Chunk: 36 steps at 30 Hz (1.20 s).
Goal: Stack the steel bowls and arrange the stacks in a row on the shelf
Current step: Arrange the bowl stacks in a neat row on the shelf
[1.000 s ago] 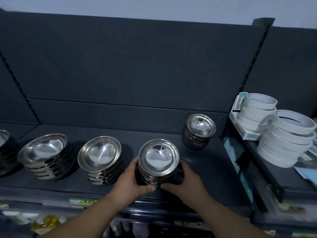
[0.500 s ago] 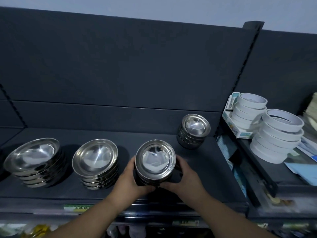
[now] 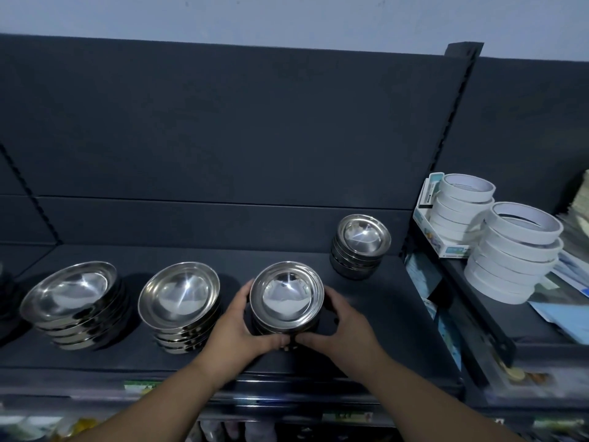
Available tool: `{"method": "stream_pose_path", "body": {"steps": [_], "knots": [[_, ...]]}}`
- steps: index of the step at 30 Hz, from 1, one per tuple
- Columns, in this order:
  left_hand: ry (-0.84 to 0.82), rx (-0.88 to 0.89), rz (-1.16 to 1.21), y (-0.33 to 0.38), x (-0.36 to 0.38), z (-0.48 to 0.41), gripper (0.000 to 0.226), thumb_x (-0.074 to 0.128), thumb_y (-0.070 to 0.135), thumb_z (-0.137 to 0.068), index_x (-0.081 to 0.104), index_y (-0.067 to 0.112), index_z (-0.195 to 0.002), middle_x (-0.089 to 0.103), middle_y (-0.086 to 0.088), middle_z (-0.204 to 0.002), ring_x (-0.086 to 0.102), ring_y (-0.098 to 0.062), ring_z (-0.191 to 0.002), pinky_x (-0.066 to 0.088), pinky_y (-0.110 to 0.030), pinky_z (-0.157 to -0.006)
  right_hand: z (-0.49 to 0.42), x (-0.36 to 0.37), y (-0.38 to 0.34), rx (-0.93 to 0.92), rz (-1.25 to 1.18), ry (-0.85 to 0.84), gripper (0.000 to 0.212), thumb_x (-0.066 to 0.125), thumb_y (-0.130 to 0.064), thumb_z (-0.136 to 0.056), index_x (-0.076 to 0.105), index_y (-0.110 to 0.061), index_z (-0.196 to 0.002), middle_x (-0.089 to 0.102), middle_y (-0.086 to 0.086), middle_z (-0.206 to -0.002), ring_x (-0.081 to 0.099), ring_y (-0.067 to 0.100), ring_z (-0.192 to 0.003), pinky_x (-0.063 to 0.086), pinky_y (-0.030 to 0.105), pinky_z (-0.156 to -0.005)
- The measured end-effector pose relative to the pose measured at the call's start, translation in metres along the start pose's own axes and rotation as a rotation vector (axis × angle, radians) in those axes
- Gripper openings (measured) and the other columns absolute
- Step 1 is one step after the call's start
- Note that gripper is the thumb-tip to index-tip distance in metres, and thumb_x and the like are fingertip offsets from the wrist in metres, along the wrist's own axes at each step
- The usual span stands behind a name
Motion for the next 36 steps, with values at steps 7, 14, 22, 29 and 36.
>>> {"method": "stream_pose_path", "body": {"steps": [7, 14, 22, 29, 36], "knots": [[-0.029, -0.021, -0.006, 0.002, -0.003, 0.000, 0.099, 0.092, 0.027, -0.053, 0.033, 0.053, -0.128, 0.060, 0.035, -0.114, 0.049, 0.016, -0.113, 0.035, -0.008, -0.097, 0.002, -0.002, -0.002, -0.003, 0.007, -0.011, 0.086, 0.090, -0.035, -0.059, 0.045, -0.044, -0.132, 0.049, -0.042, -0.111, 0.040, -0.034, -0.104, 0.030, -0.010, -0.081], [-0.001, -0.032, -0.003, 0.010, -0.005, 0.000, 0.109, 0.090, 0.030, -0.058, 0.027, 0.031, -0.146, 0.053, 0.019, -0.126, 0.048, 0.006, -0.116, 0.033, -0.007, -0.093, -0.003, -0.007, -0.006, -0.024, 0.010, 0.015, 0.086, 0.088, -0.041, -0.061, 0.047, -0.036, -0.137, 0.056, -0.024, -0.131, 0.047, -0.011, -0.122, 0.037, 0.013, -0.104], [-0.017, -0.019, 0.019, 0.013, -0.006, -0.001, 0.109, 0.091, 0.026, -0.058, 0.026, 0.033, -0.146, 0.050, 0.023, -0.126, 0.045, 0.015, -0.113, 0.030, -0.003, -0.092, -0.001, -0.006, -0.003, -0.011, 0.012, 0.015, 0.082, 0.087, -0.039, -0.063, 0.048, -0.038, -0.135, 0.058, -0.024, -0.126, 0.049, -0.009, -0.119, 0.036, 0.011, -0.100], [-0.026, -0.101, 0.105, -0.002, 0.000, 0.004, 0.132, 0.093, 0.040, -0.042, 0.016, 0.031, -0.149, 0.048, 0.019, -0.134, 0.044, -0.001, -0.128, 0.033, -0.024, -0.110, 0.001, -0.004, 0.007, 0.028, 0.026, -0.047, 0.089, 0.089, -0.028, -0.061, 0.038, -0.054, -0.128, 0.051, -0.037, -0.120, 0.048, -0.014, -0.116, 0.033, 0.000, -0.093], [0.005, -0.161, 0.144, -0.022, 0.018, 0.023, 0.124, 0.088, 0.037, -0.039, 0.025, 0.026, -0.146, 0.054, 0.005, -0.137, 0.053, -0.005, -0.123, 0.040, -0.037, -0.110, 0.007, 0.005, 0.017, 0.086, 0.106, -0.146, 0.097, 0.085, -0.021, -0.067, 0.030, -0.038, -0.145, 0.050, -0.019, -0.122, 0.049, 0.002, -0.116, 0.039, 0.015, -0.095]]}}
Point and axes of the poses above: each hand's wrist, its own z-axis away from the middle knuckle, its own x-axis out of the palm, y = z × x, the point moved 3 cm from there along -z, towards the middle knuckle
